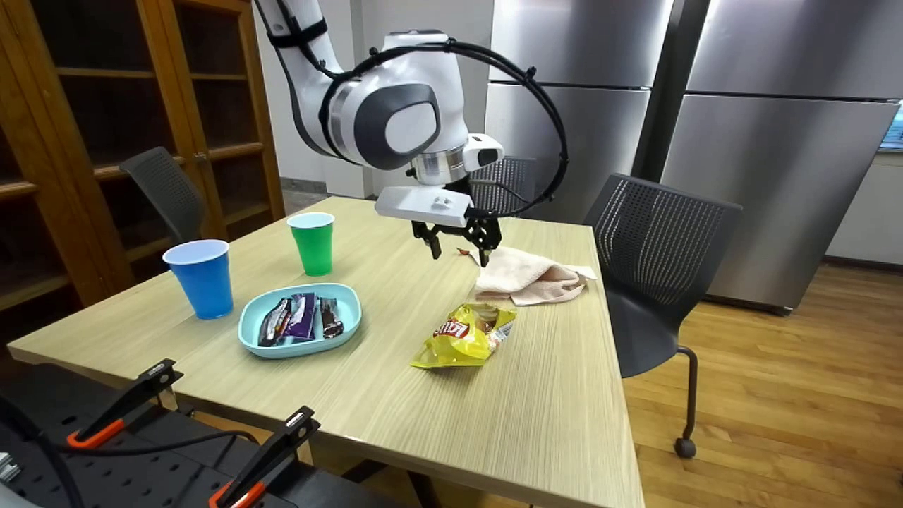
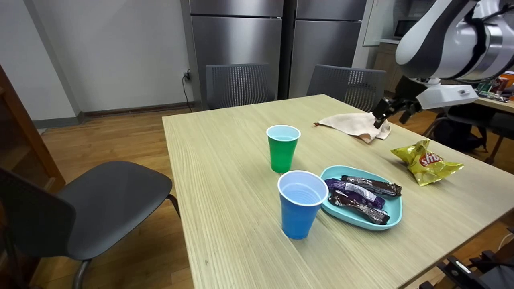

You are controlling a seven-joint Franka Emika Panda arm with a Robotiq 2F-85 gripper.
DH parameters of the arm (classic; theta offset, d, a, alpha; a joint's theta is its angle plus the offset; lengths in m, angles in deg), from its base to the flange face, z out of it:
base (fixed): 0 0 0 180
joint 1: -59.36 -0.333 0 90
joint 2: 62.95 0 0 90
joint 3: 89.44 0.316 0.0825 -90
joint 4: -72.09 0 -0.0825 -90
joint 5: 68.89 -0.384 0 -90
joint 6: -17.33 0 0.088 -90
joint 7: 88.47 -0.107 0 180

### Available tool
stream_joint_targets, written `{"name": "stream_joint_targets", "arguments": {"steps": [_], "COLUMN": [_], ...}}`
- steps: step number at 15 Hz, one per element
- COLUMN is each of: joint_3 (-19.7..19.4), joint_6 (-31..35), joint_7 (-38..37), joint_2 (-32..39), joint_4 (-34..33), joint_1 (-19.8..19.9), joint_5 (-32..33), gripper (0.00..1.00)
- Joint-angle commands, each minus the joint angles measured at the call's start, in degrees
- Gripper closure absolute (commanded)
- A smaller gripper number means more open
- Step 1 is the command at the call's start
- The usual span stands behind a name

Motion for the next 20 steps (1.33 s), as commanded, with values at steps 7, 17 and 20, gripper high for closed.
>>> {"name": "stream_joint_targets", "arguments": {"steps": [7,17,20], "joint_3": [0.5,2.0,2.7], "joint_6": [-14.5,-22.6,-22.5], "joint_7": [-16.6,-18.5,-18.1], "joint_2": [10.3,18.6,20.4], "joint_4": [-18.9,-30.1,-31.7], "joint_1": [1.9,5.6,6.5], "joint_5": [8.0,7.0,6.9], "gripper": [0.0,0.0,0.0]}}
